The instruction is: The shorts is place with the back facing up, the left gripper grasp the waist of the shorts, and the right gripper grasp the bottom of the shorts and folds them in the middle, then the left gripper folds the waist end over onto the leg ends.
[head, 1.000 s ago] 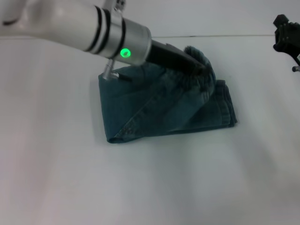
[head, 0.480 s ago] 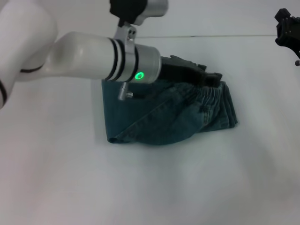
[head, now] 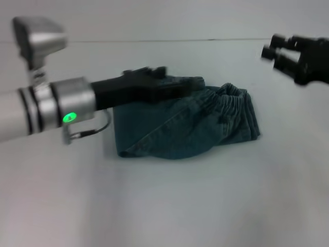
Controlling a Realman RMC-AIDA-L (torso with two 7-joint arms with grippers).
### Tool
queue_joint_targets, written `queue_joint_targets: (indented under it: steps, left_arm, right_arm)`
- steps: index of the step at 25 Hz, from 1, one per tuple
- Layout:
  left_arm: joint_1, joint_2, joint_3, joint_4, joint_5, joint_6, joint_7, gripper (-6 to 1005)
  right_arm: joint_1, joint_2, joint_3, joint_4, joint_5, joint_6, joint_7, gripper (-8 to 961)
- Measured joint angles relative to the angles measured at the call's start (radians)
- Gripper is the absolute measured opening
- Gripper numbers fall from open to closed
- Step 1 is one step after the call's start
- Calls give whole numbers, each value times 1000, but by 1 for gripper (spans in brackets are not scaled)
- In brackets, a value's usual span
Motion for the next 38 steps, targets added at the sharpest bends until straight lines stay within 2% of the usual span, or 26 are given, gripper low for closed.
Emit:
queue_joint_targets:
  steps: [4,7,10,16,23,31,38]
  left_arm:
    - [103,2,-99,-6,-4,75,55,863]
    - [154,1,-166,-9,22,163,109,908]
    - [179,2,-217,-8,92,242,122,906]
    - [196,2,-268,-4,191,282,124,903]
    - [196,4,-278,12,226,292,118,904]
    - [191,5,-290,16,228,296,117,903]
    - [190,5,-290,16,229,300,116,903]
  right_arm:
    - [-25,-31,-33,-92,-123,-139,51,359]
    - [-36,-44,-31,-137,-231,-210,57,504]
    - [-46,-46,-19,-166,-320,-243,51,650]
    - [-66,-46,-4,-173,-372,-235,43,776]
    - [-69,-38,16,-167,-376,-203,41,773]
    - [-69,-16,16,-166,-375,-179,23,770]
    - [-63,-13,14,-166,-377,-166,21,768]
